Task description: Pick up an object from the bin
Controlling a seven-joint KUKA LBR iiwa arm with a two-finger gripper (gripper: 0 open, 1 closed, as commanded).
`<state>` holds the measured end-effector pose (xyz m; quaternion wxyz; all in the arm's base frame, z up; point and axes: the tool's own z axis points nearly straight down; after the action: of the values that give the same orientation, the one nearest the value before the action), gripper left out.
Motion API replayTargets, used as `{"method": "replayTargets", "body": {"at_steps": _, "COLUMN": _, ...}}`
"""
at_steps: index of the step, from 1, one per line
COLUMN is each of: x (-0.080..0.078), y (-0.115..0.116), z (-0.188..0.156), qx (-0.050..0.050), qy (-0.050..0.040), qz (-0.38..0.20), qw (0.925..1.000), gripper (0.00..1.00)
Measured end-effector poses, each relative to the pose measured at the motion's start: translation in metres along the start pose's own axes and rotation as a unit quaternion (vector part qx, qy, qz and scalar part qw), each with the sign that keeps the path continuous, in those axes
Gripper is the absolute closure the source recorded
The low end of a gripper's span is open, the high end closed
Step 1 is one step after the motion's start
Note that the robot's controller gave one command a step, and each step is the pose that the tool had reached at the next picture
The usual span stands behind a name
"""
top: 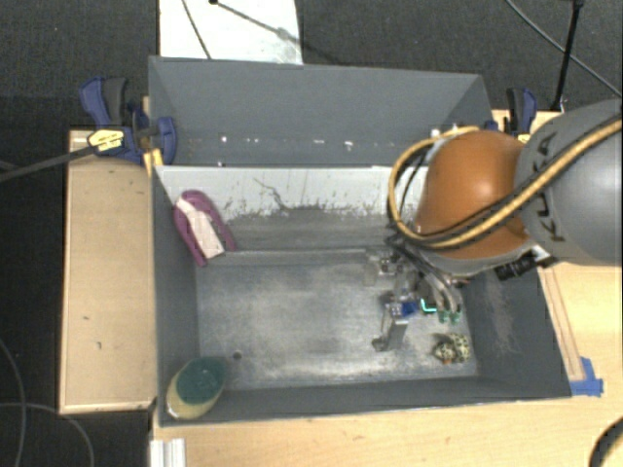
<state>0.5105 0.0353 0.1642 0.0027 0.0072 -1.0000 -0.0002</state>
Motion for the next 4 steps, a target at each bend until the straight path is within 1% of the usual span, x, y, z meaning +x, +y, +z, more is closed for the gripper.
{"method": "replayTargets", "body": {"at_steps": 1, "x": -0.032, "y": -0.077, "z": 0.006, "qx": 0.002, "qy": -0.0057, "qz": 0.051, "qw": 0.9987, "gripper": 0.00}}
{"method": "replayTargets", "body": {"at_steps": 2, "x": -0.069, "y": -0.061, "z": 0.028, "qx": 0.000, "qy": -0.0057, "qz": -0.007, "qw": 1.0000, "gripper": 0.00}}
{"method": "replayTargets", "body": {"at_steps": 3, "x": -0.056, "y": -0.127, "z": 0.087, "qx": 0.001, "qy": -0.0010, "qz": -0.036, "qw": 0.9994, "gripper": 0.00}}
{"method": "replayTargets", "body": {"at_steps": 4, "x": -0.057, "y": -0.124, "z": 0.086, "qx": 0.000, "qy": -0.0034, "qz": -0.037, "qw": 0.9993, "gripper": 1.00}}
